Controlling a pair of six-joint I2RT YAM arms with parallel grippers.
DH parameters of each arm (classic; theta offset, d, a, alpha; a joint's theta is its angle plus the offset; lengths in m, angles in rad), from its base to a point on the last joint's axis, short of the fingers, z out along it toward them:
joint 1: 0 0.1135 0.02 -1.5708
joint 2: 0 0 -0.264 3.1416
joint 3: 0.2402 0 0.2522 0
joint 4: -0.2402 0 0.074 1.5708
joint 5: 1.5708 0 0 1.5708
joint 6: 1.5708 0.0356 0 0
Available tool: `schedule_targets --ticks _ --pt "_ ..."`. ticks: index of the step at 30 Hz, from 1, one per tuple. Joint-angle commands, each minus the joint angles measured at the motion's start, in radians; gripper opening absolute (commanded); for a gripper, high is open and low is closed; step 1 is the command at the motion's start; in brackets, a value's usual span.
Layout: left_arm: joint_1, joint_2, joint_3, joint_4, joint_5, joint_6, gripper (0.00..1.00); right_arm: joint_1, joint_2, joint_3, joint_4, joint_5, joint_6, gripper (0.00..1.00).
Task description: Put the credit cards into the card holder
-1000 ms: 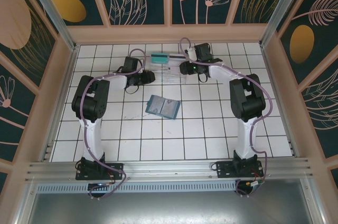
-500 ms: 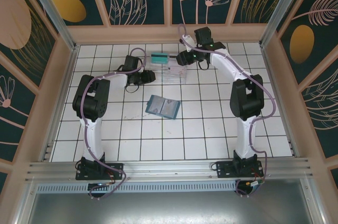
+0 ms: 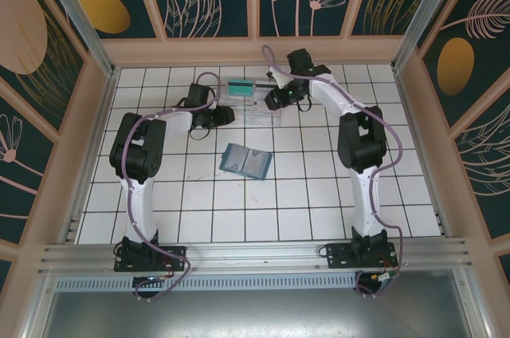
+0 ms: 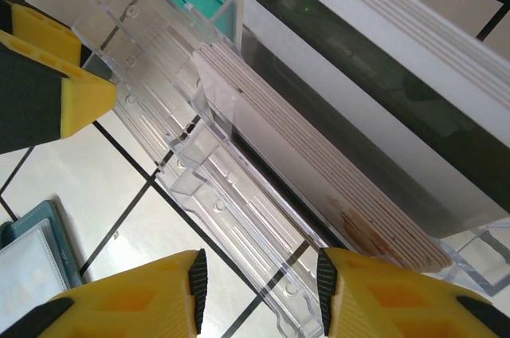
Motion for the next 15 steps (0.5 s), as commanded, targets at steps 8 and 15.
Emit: schedule_targets --ticks 8,15 --pt "-0.006 0.044 0.011 -0.008 0.041 0.012 0.49 0.001 0.020 0.040 0.006 0.092 -0.037 0.44" --pt "-0.006 0.044 0.006 -0.006 0.047 0.011 0.48 0.013 0.017 0.019 0.042 0.155 -0.050 0.44"
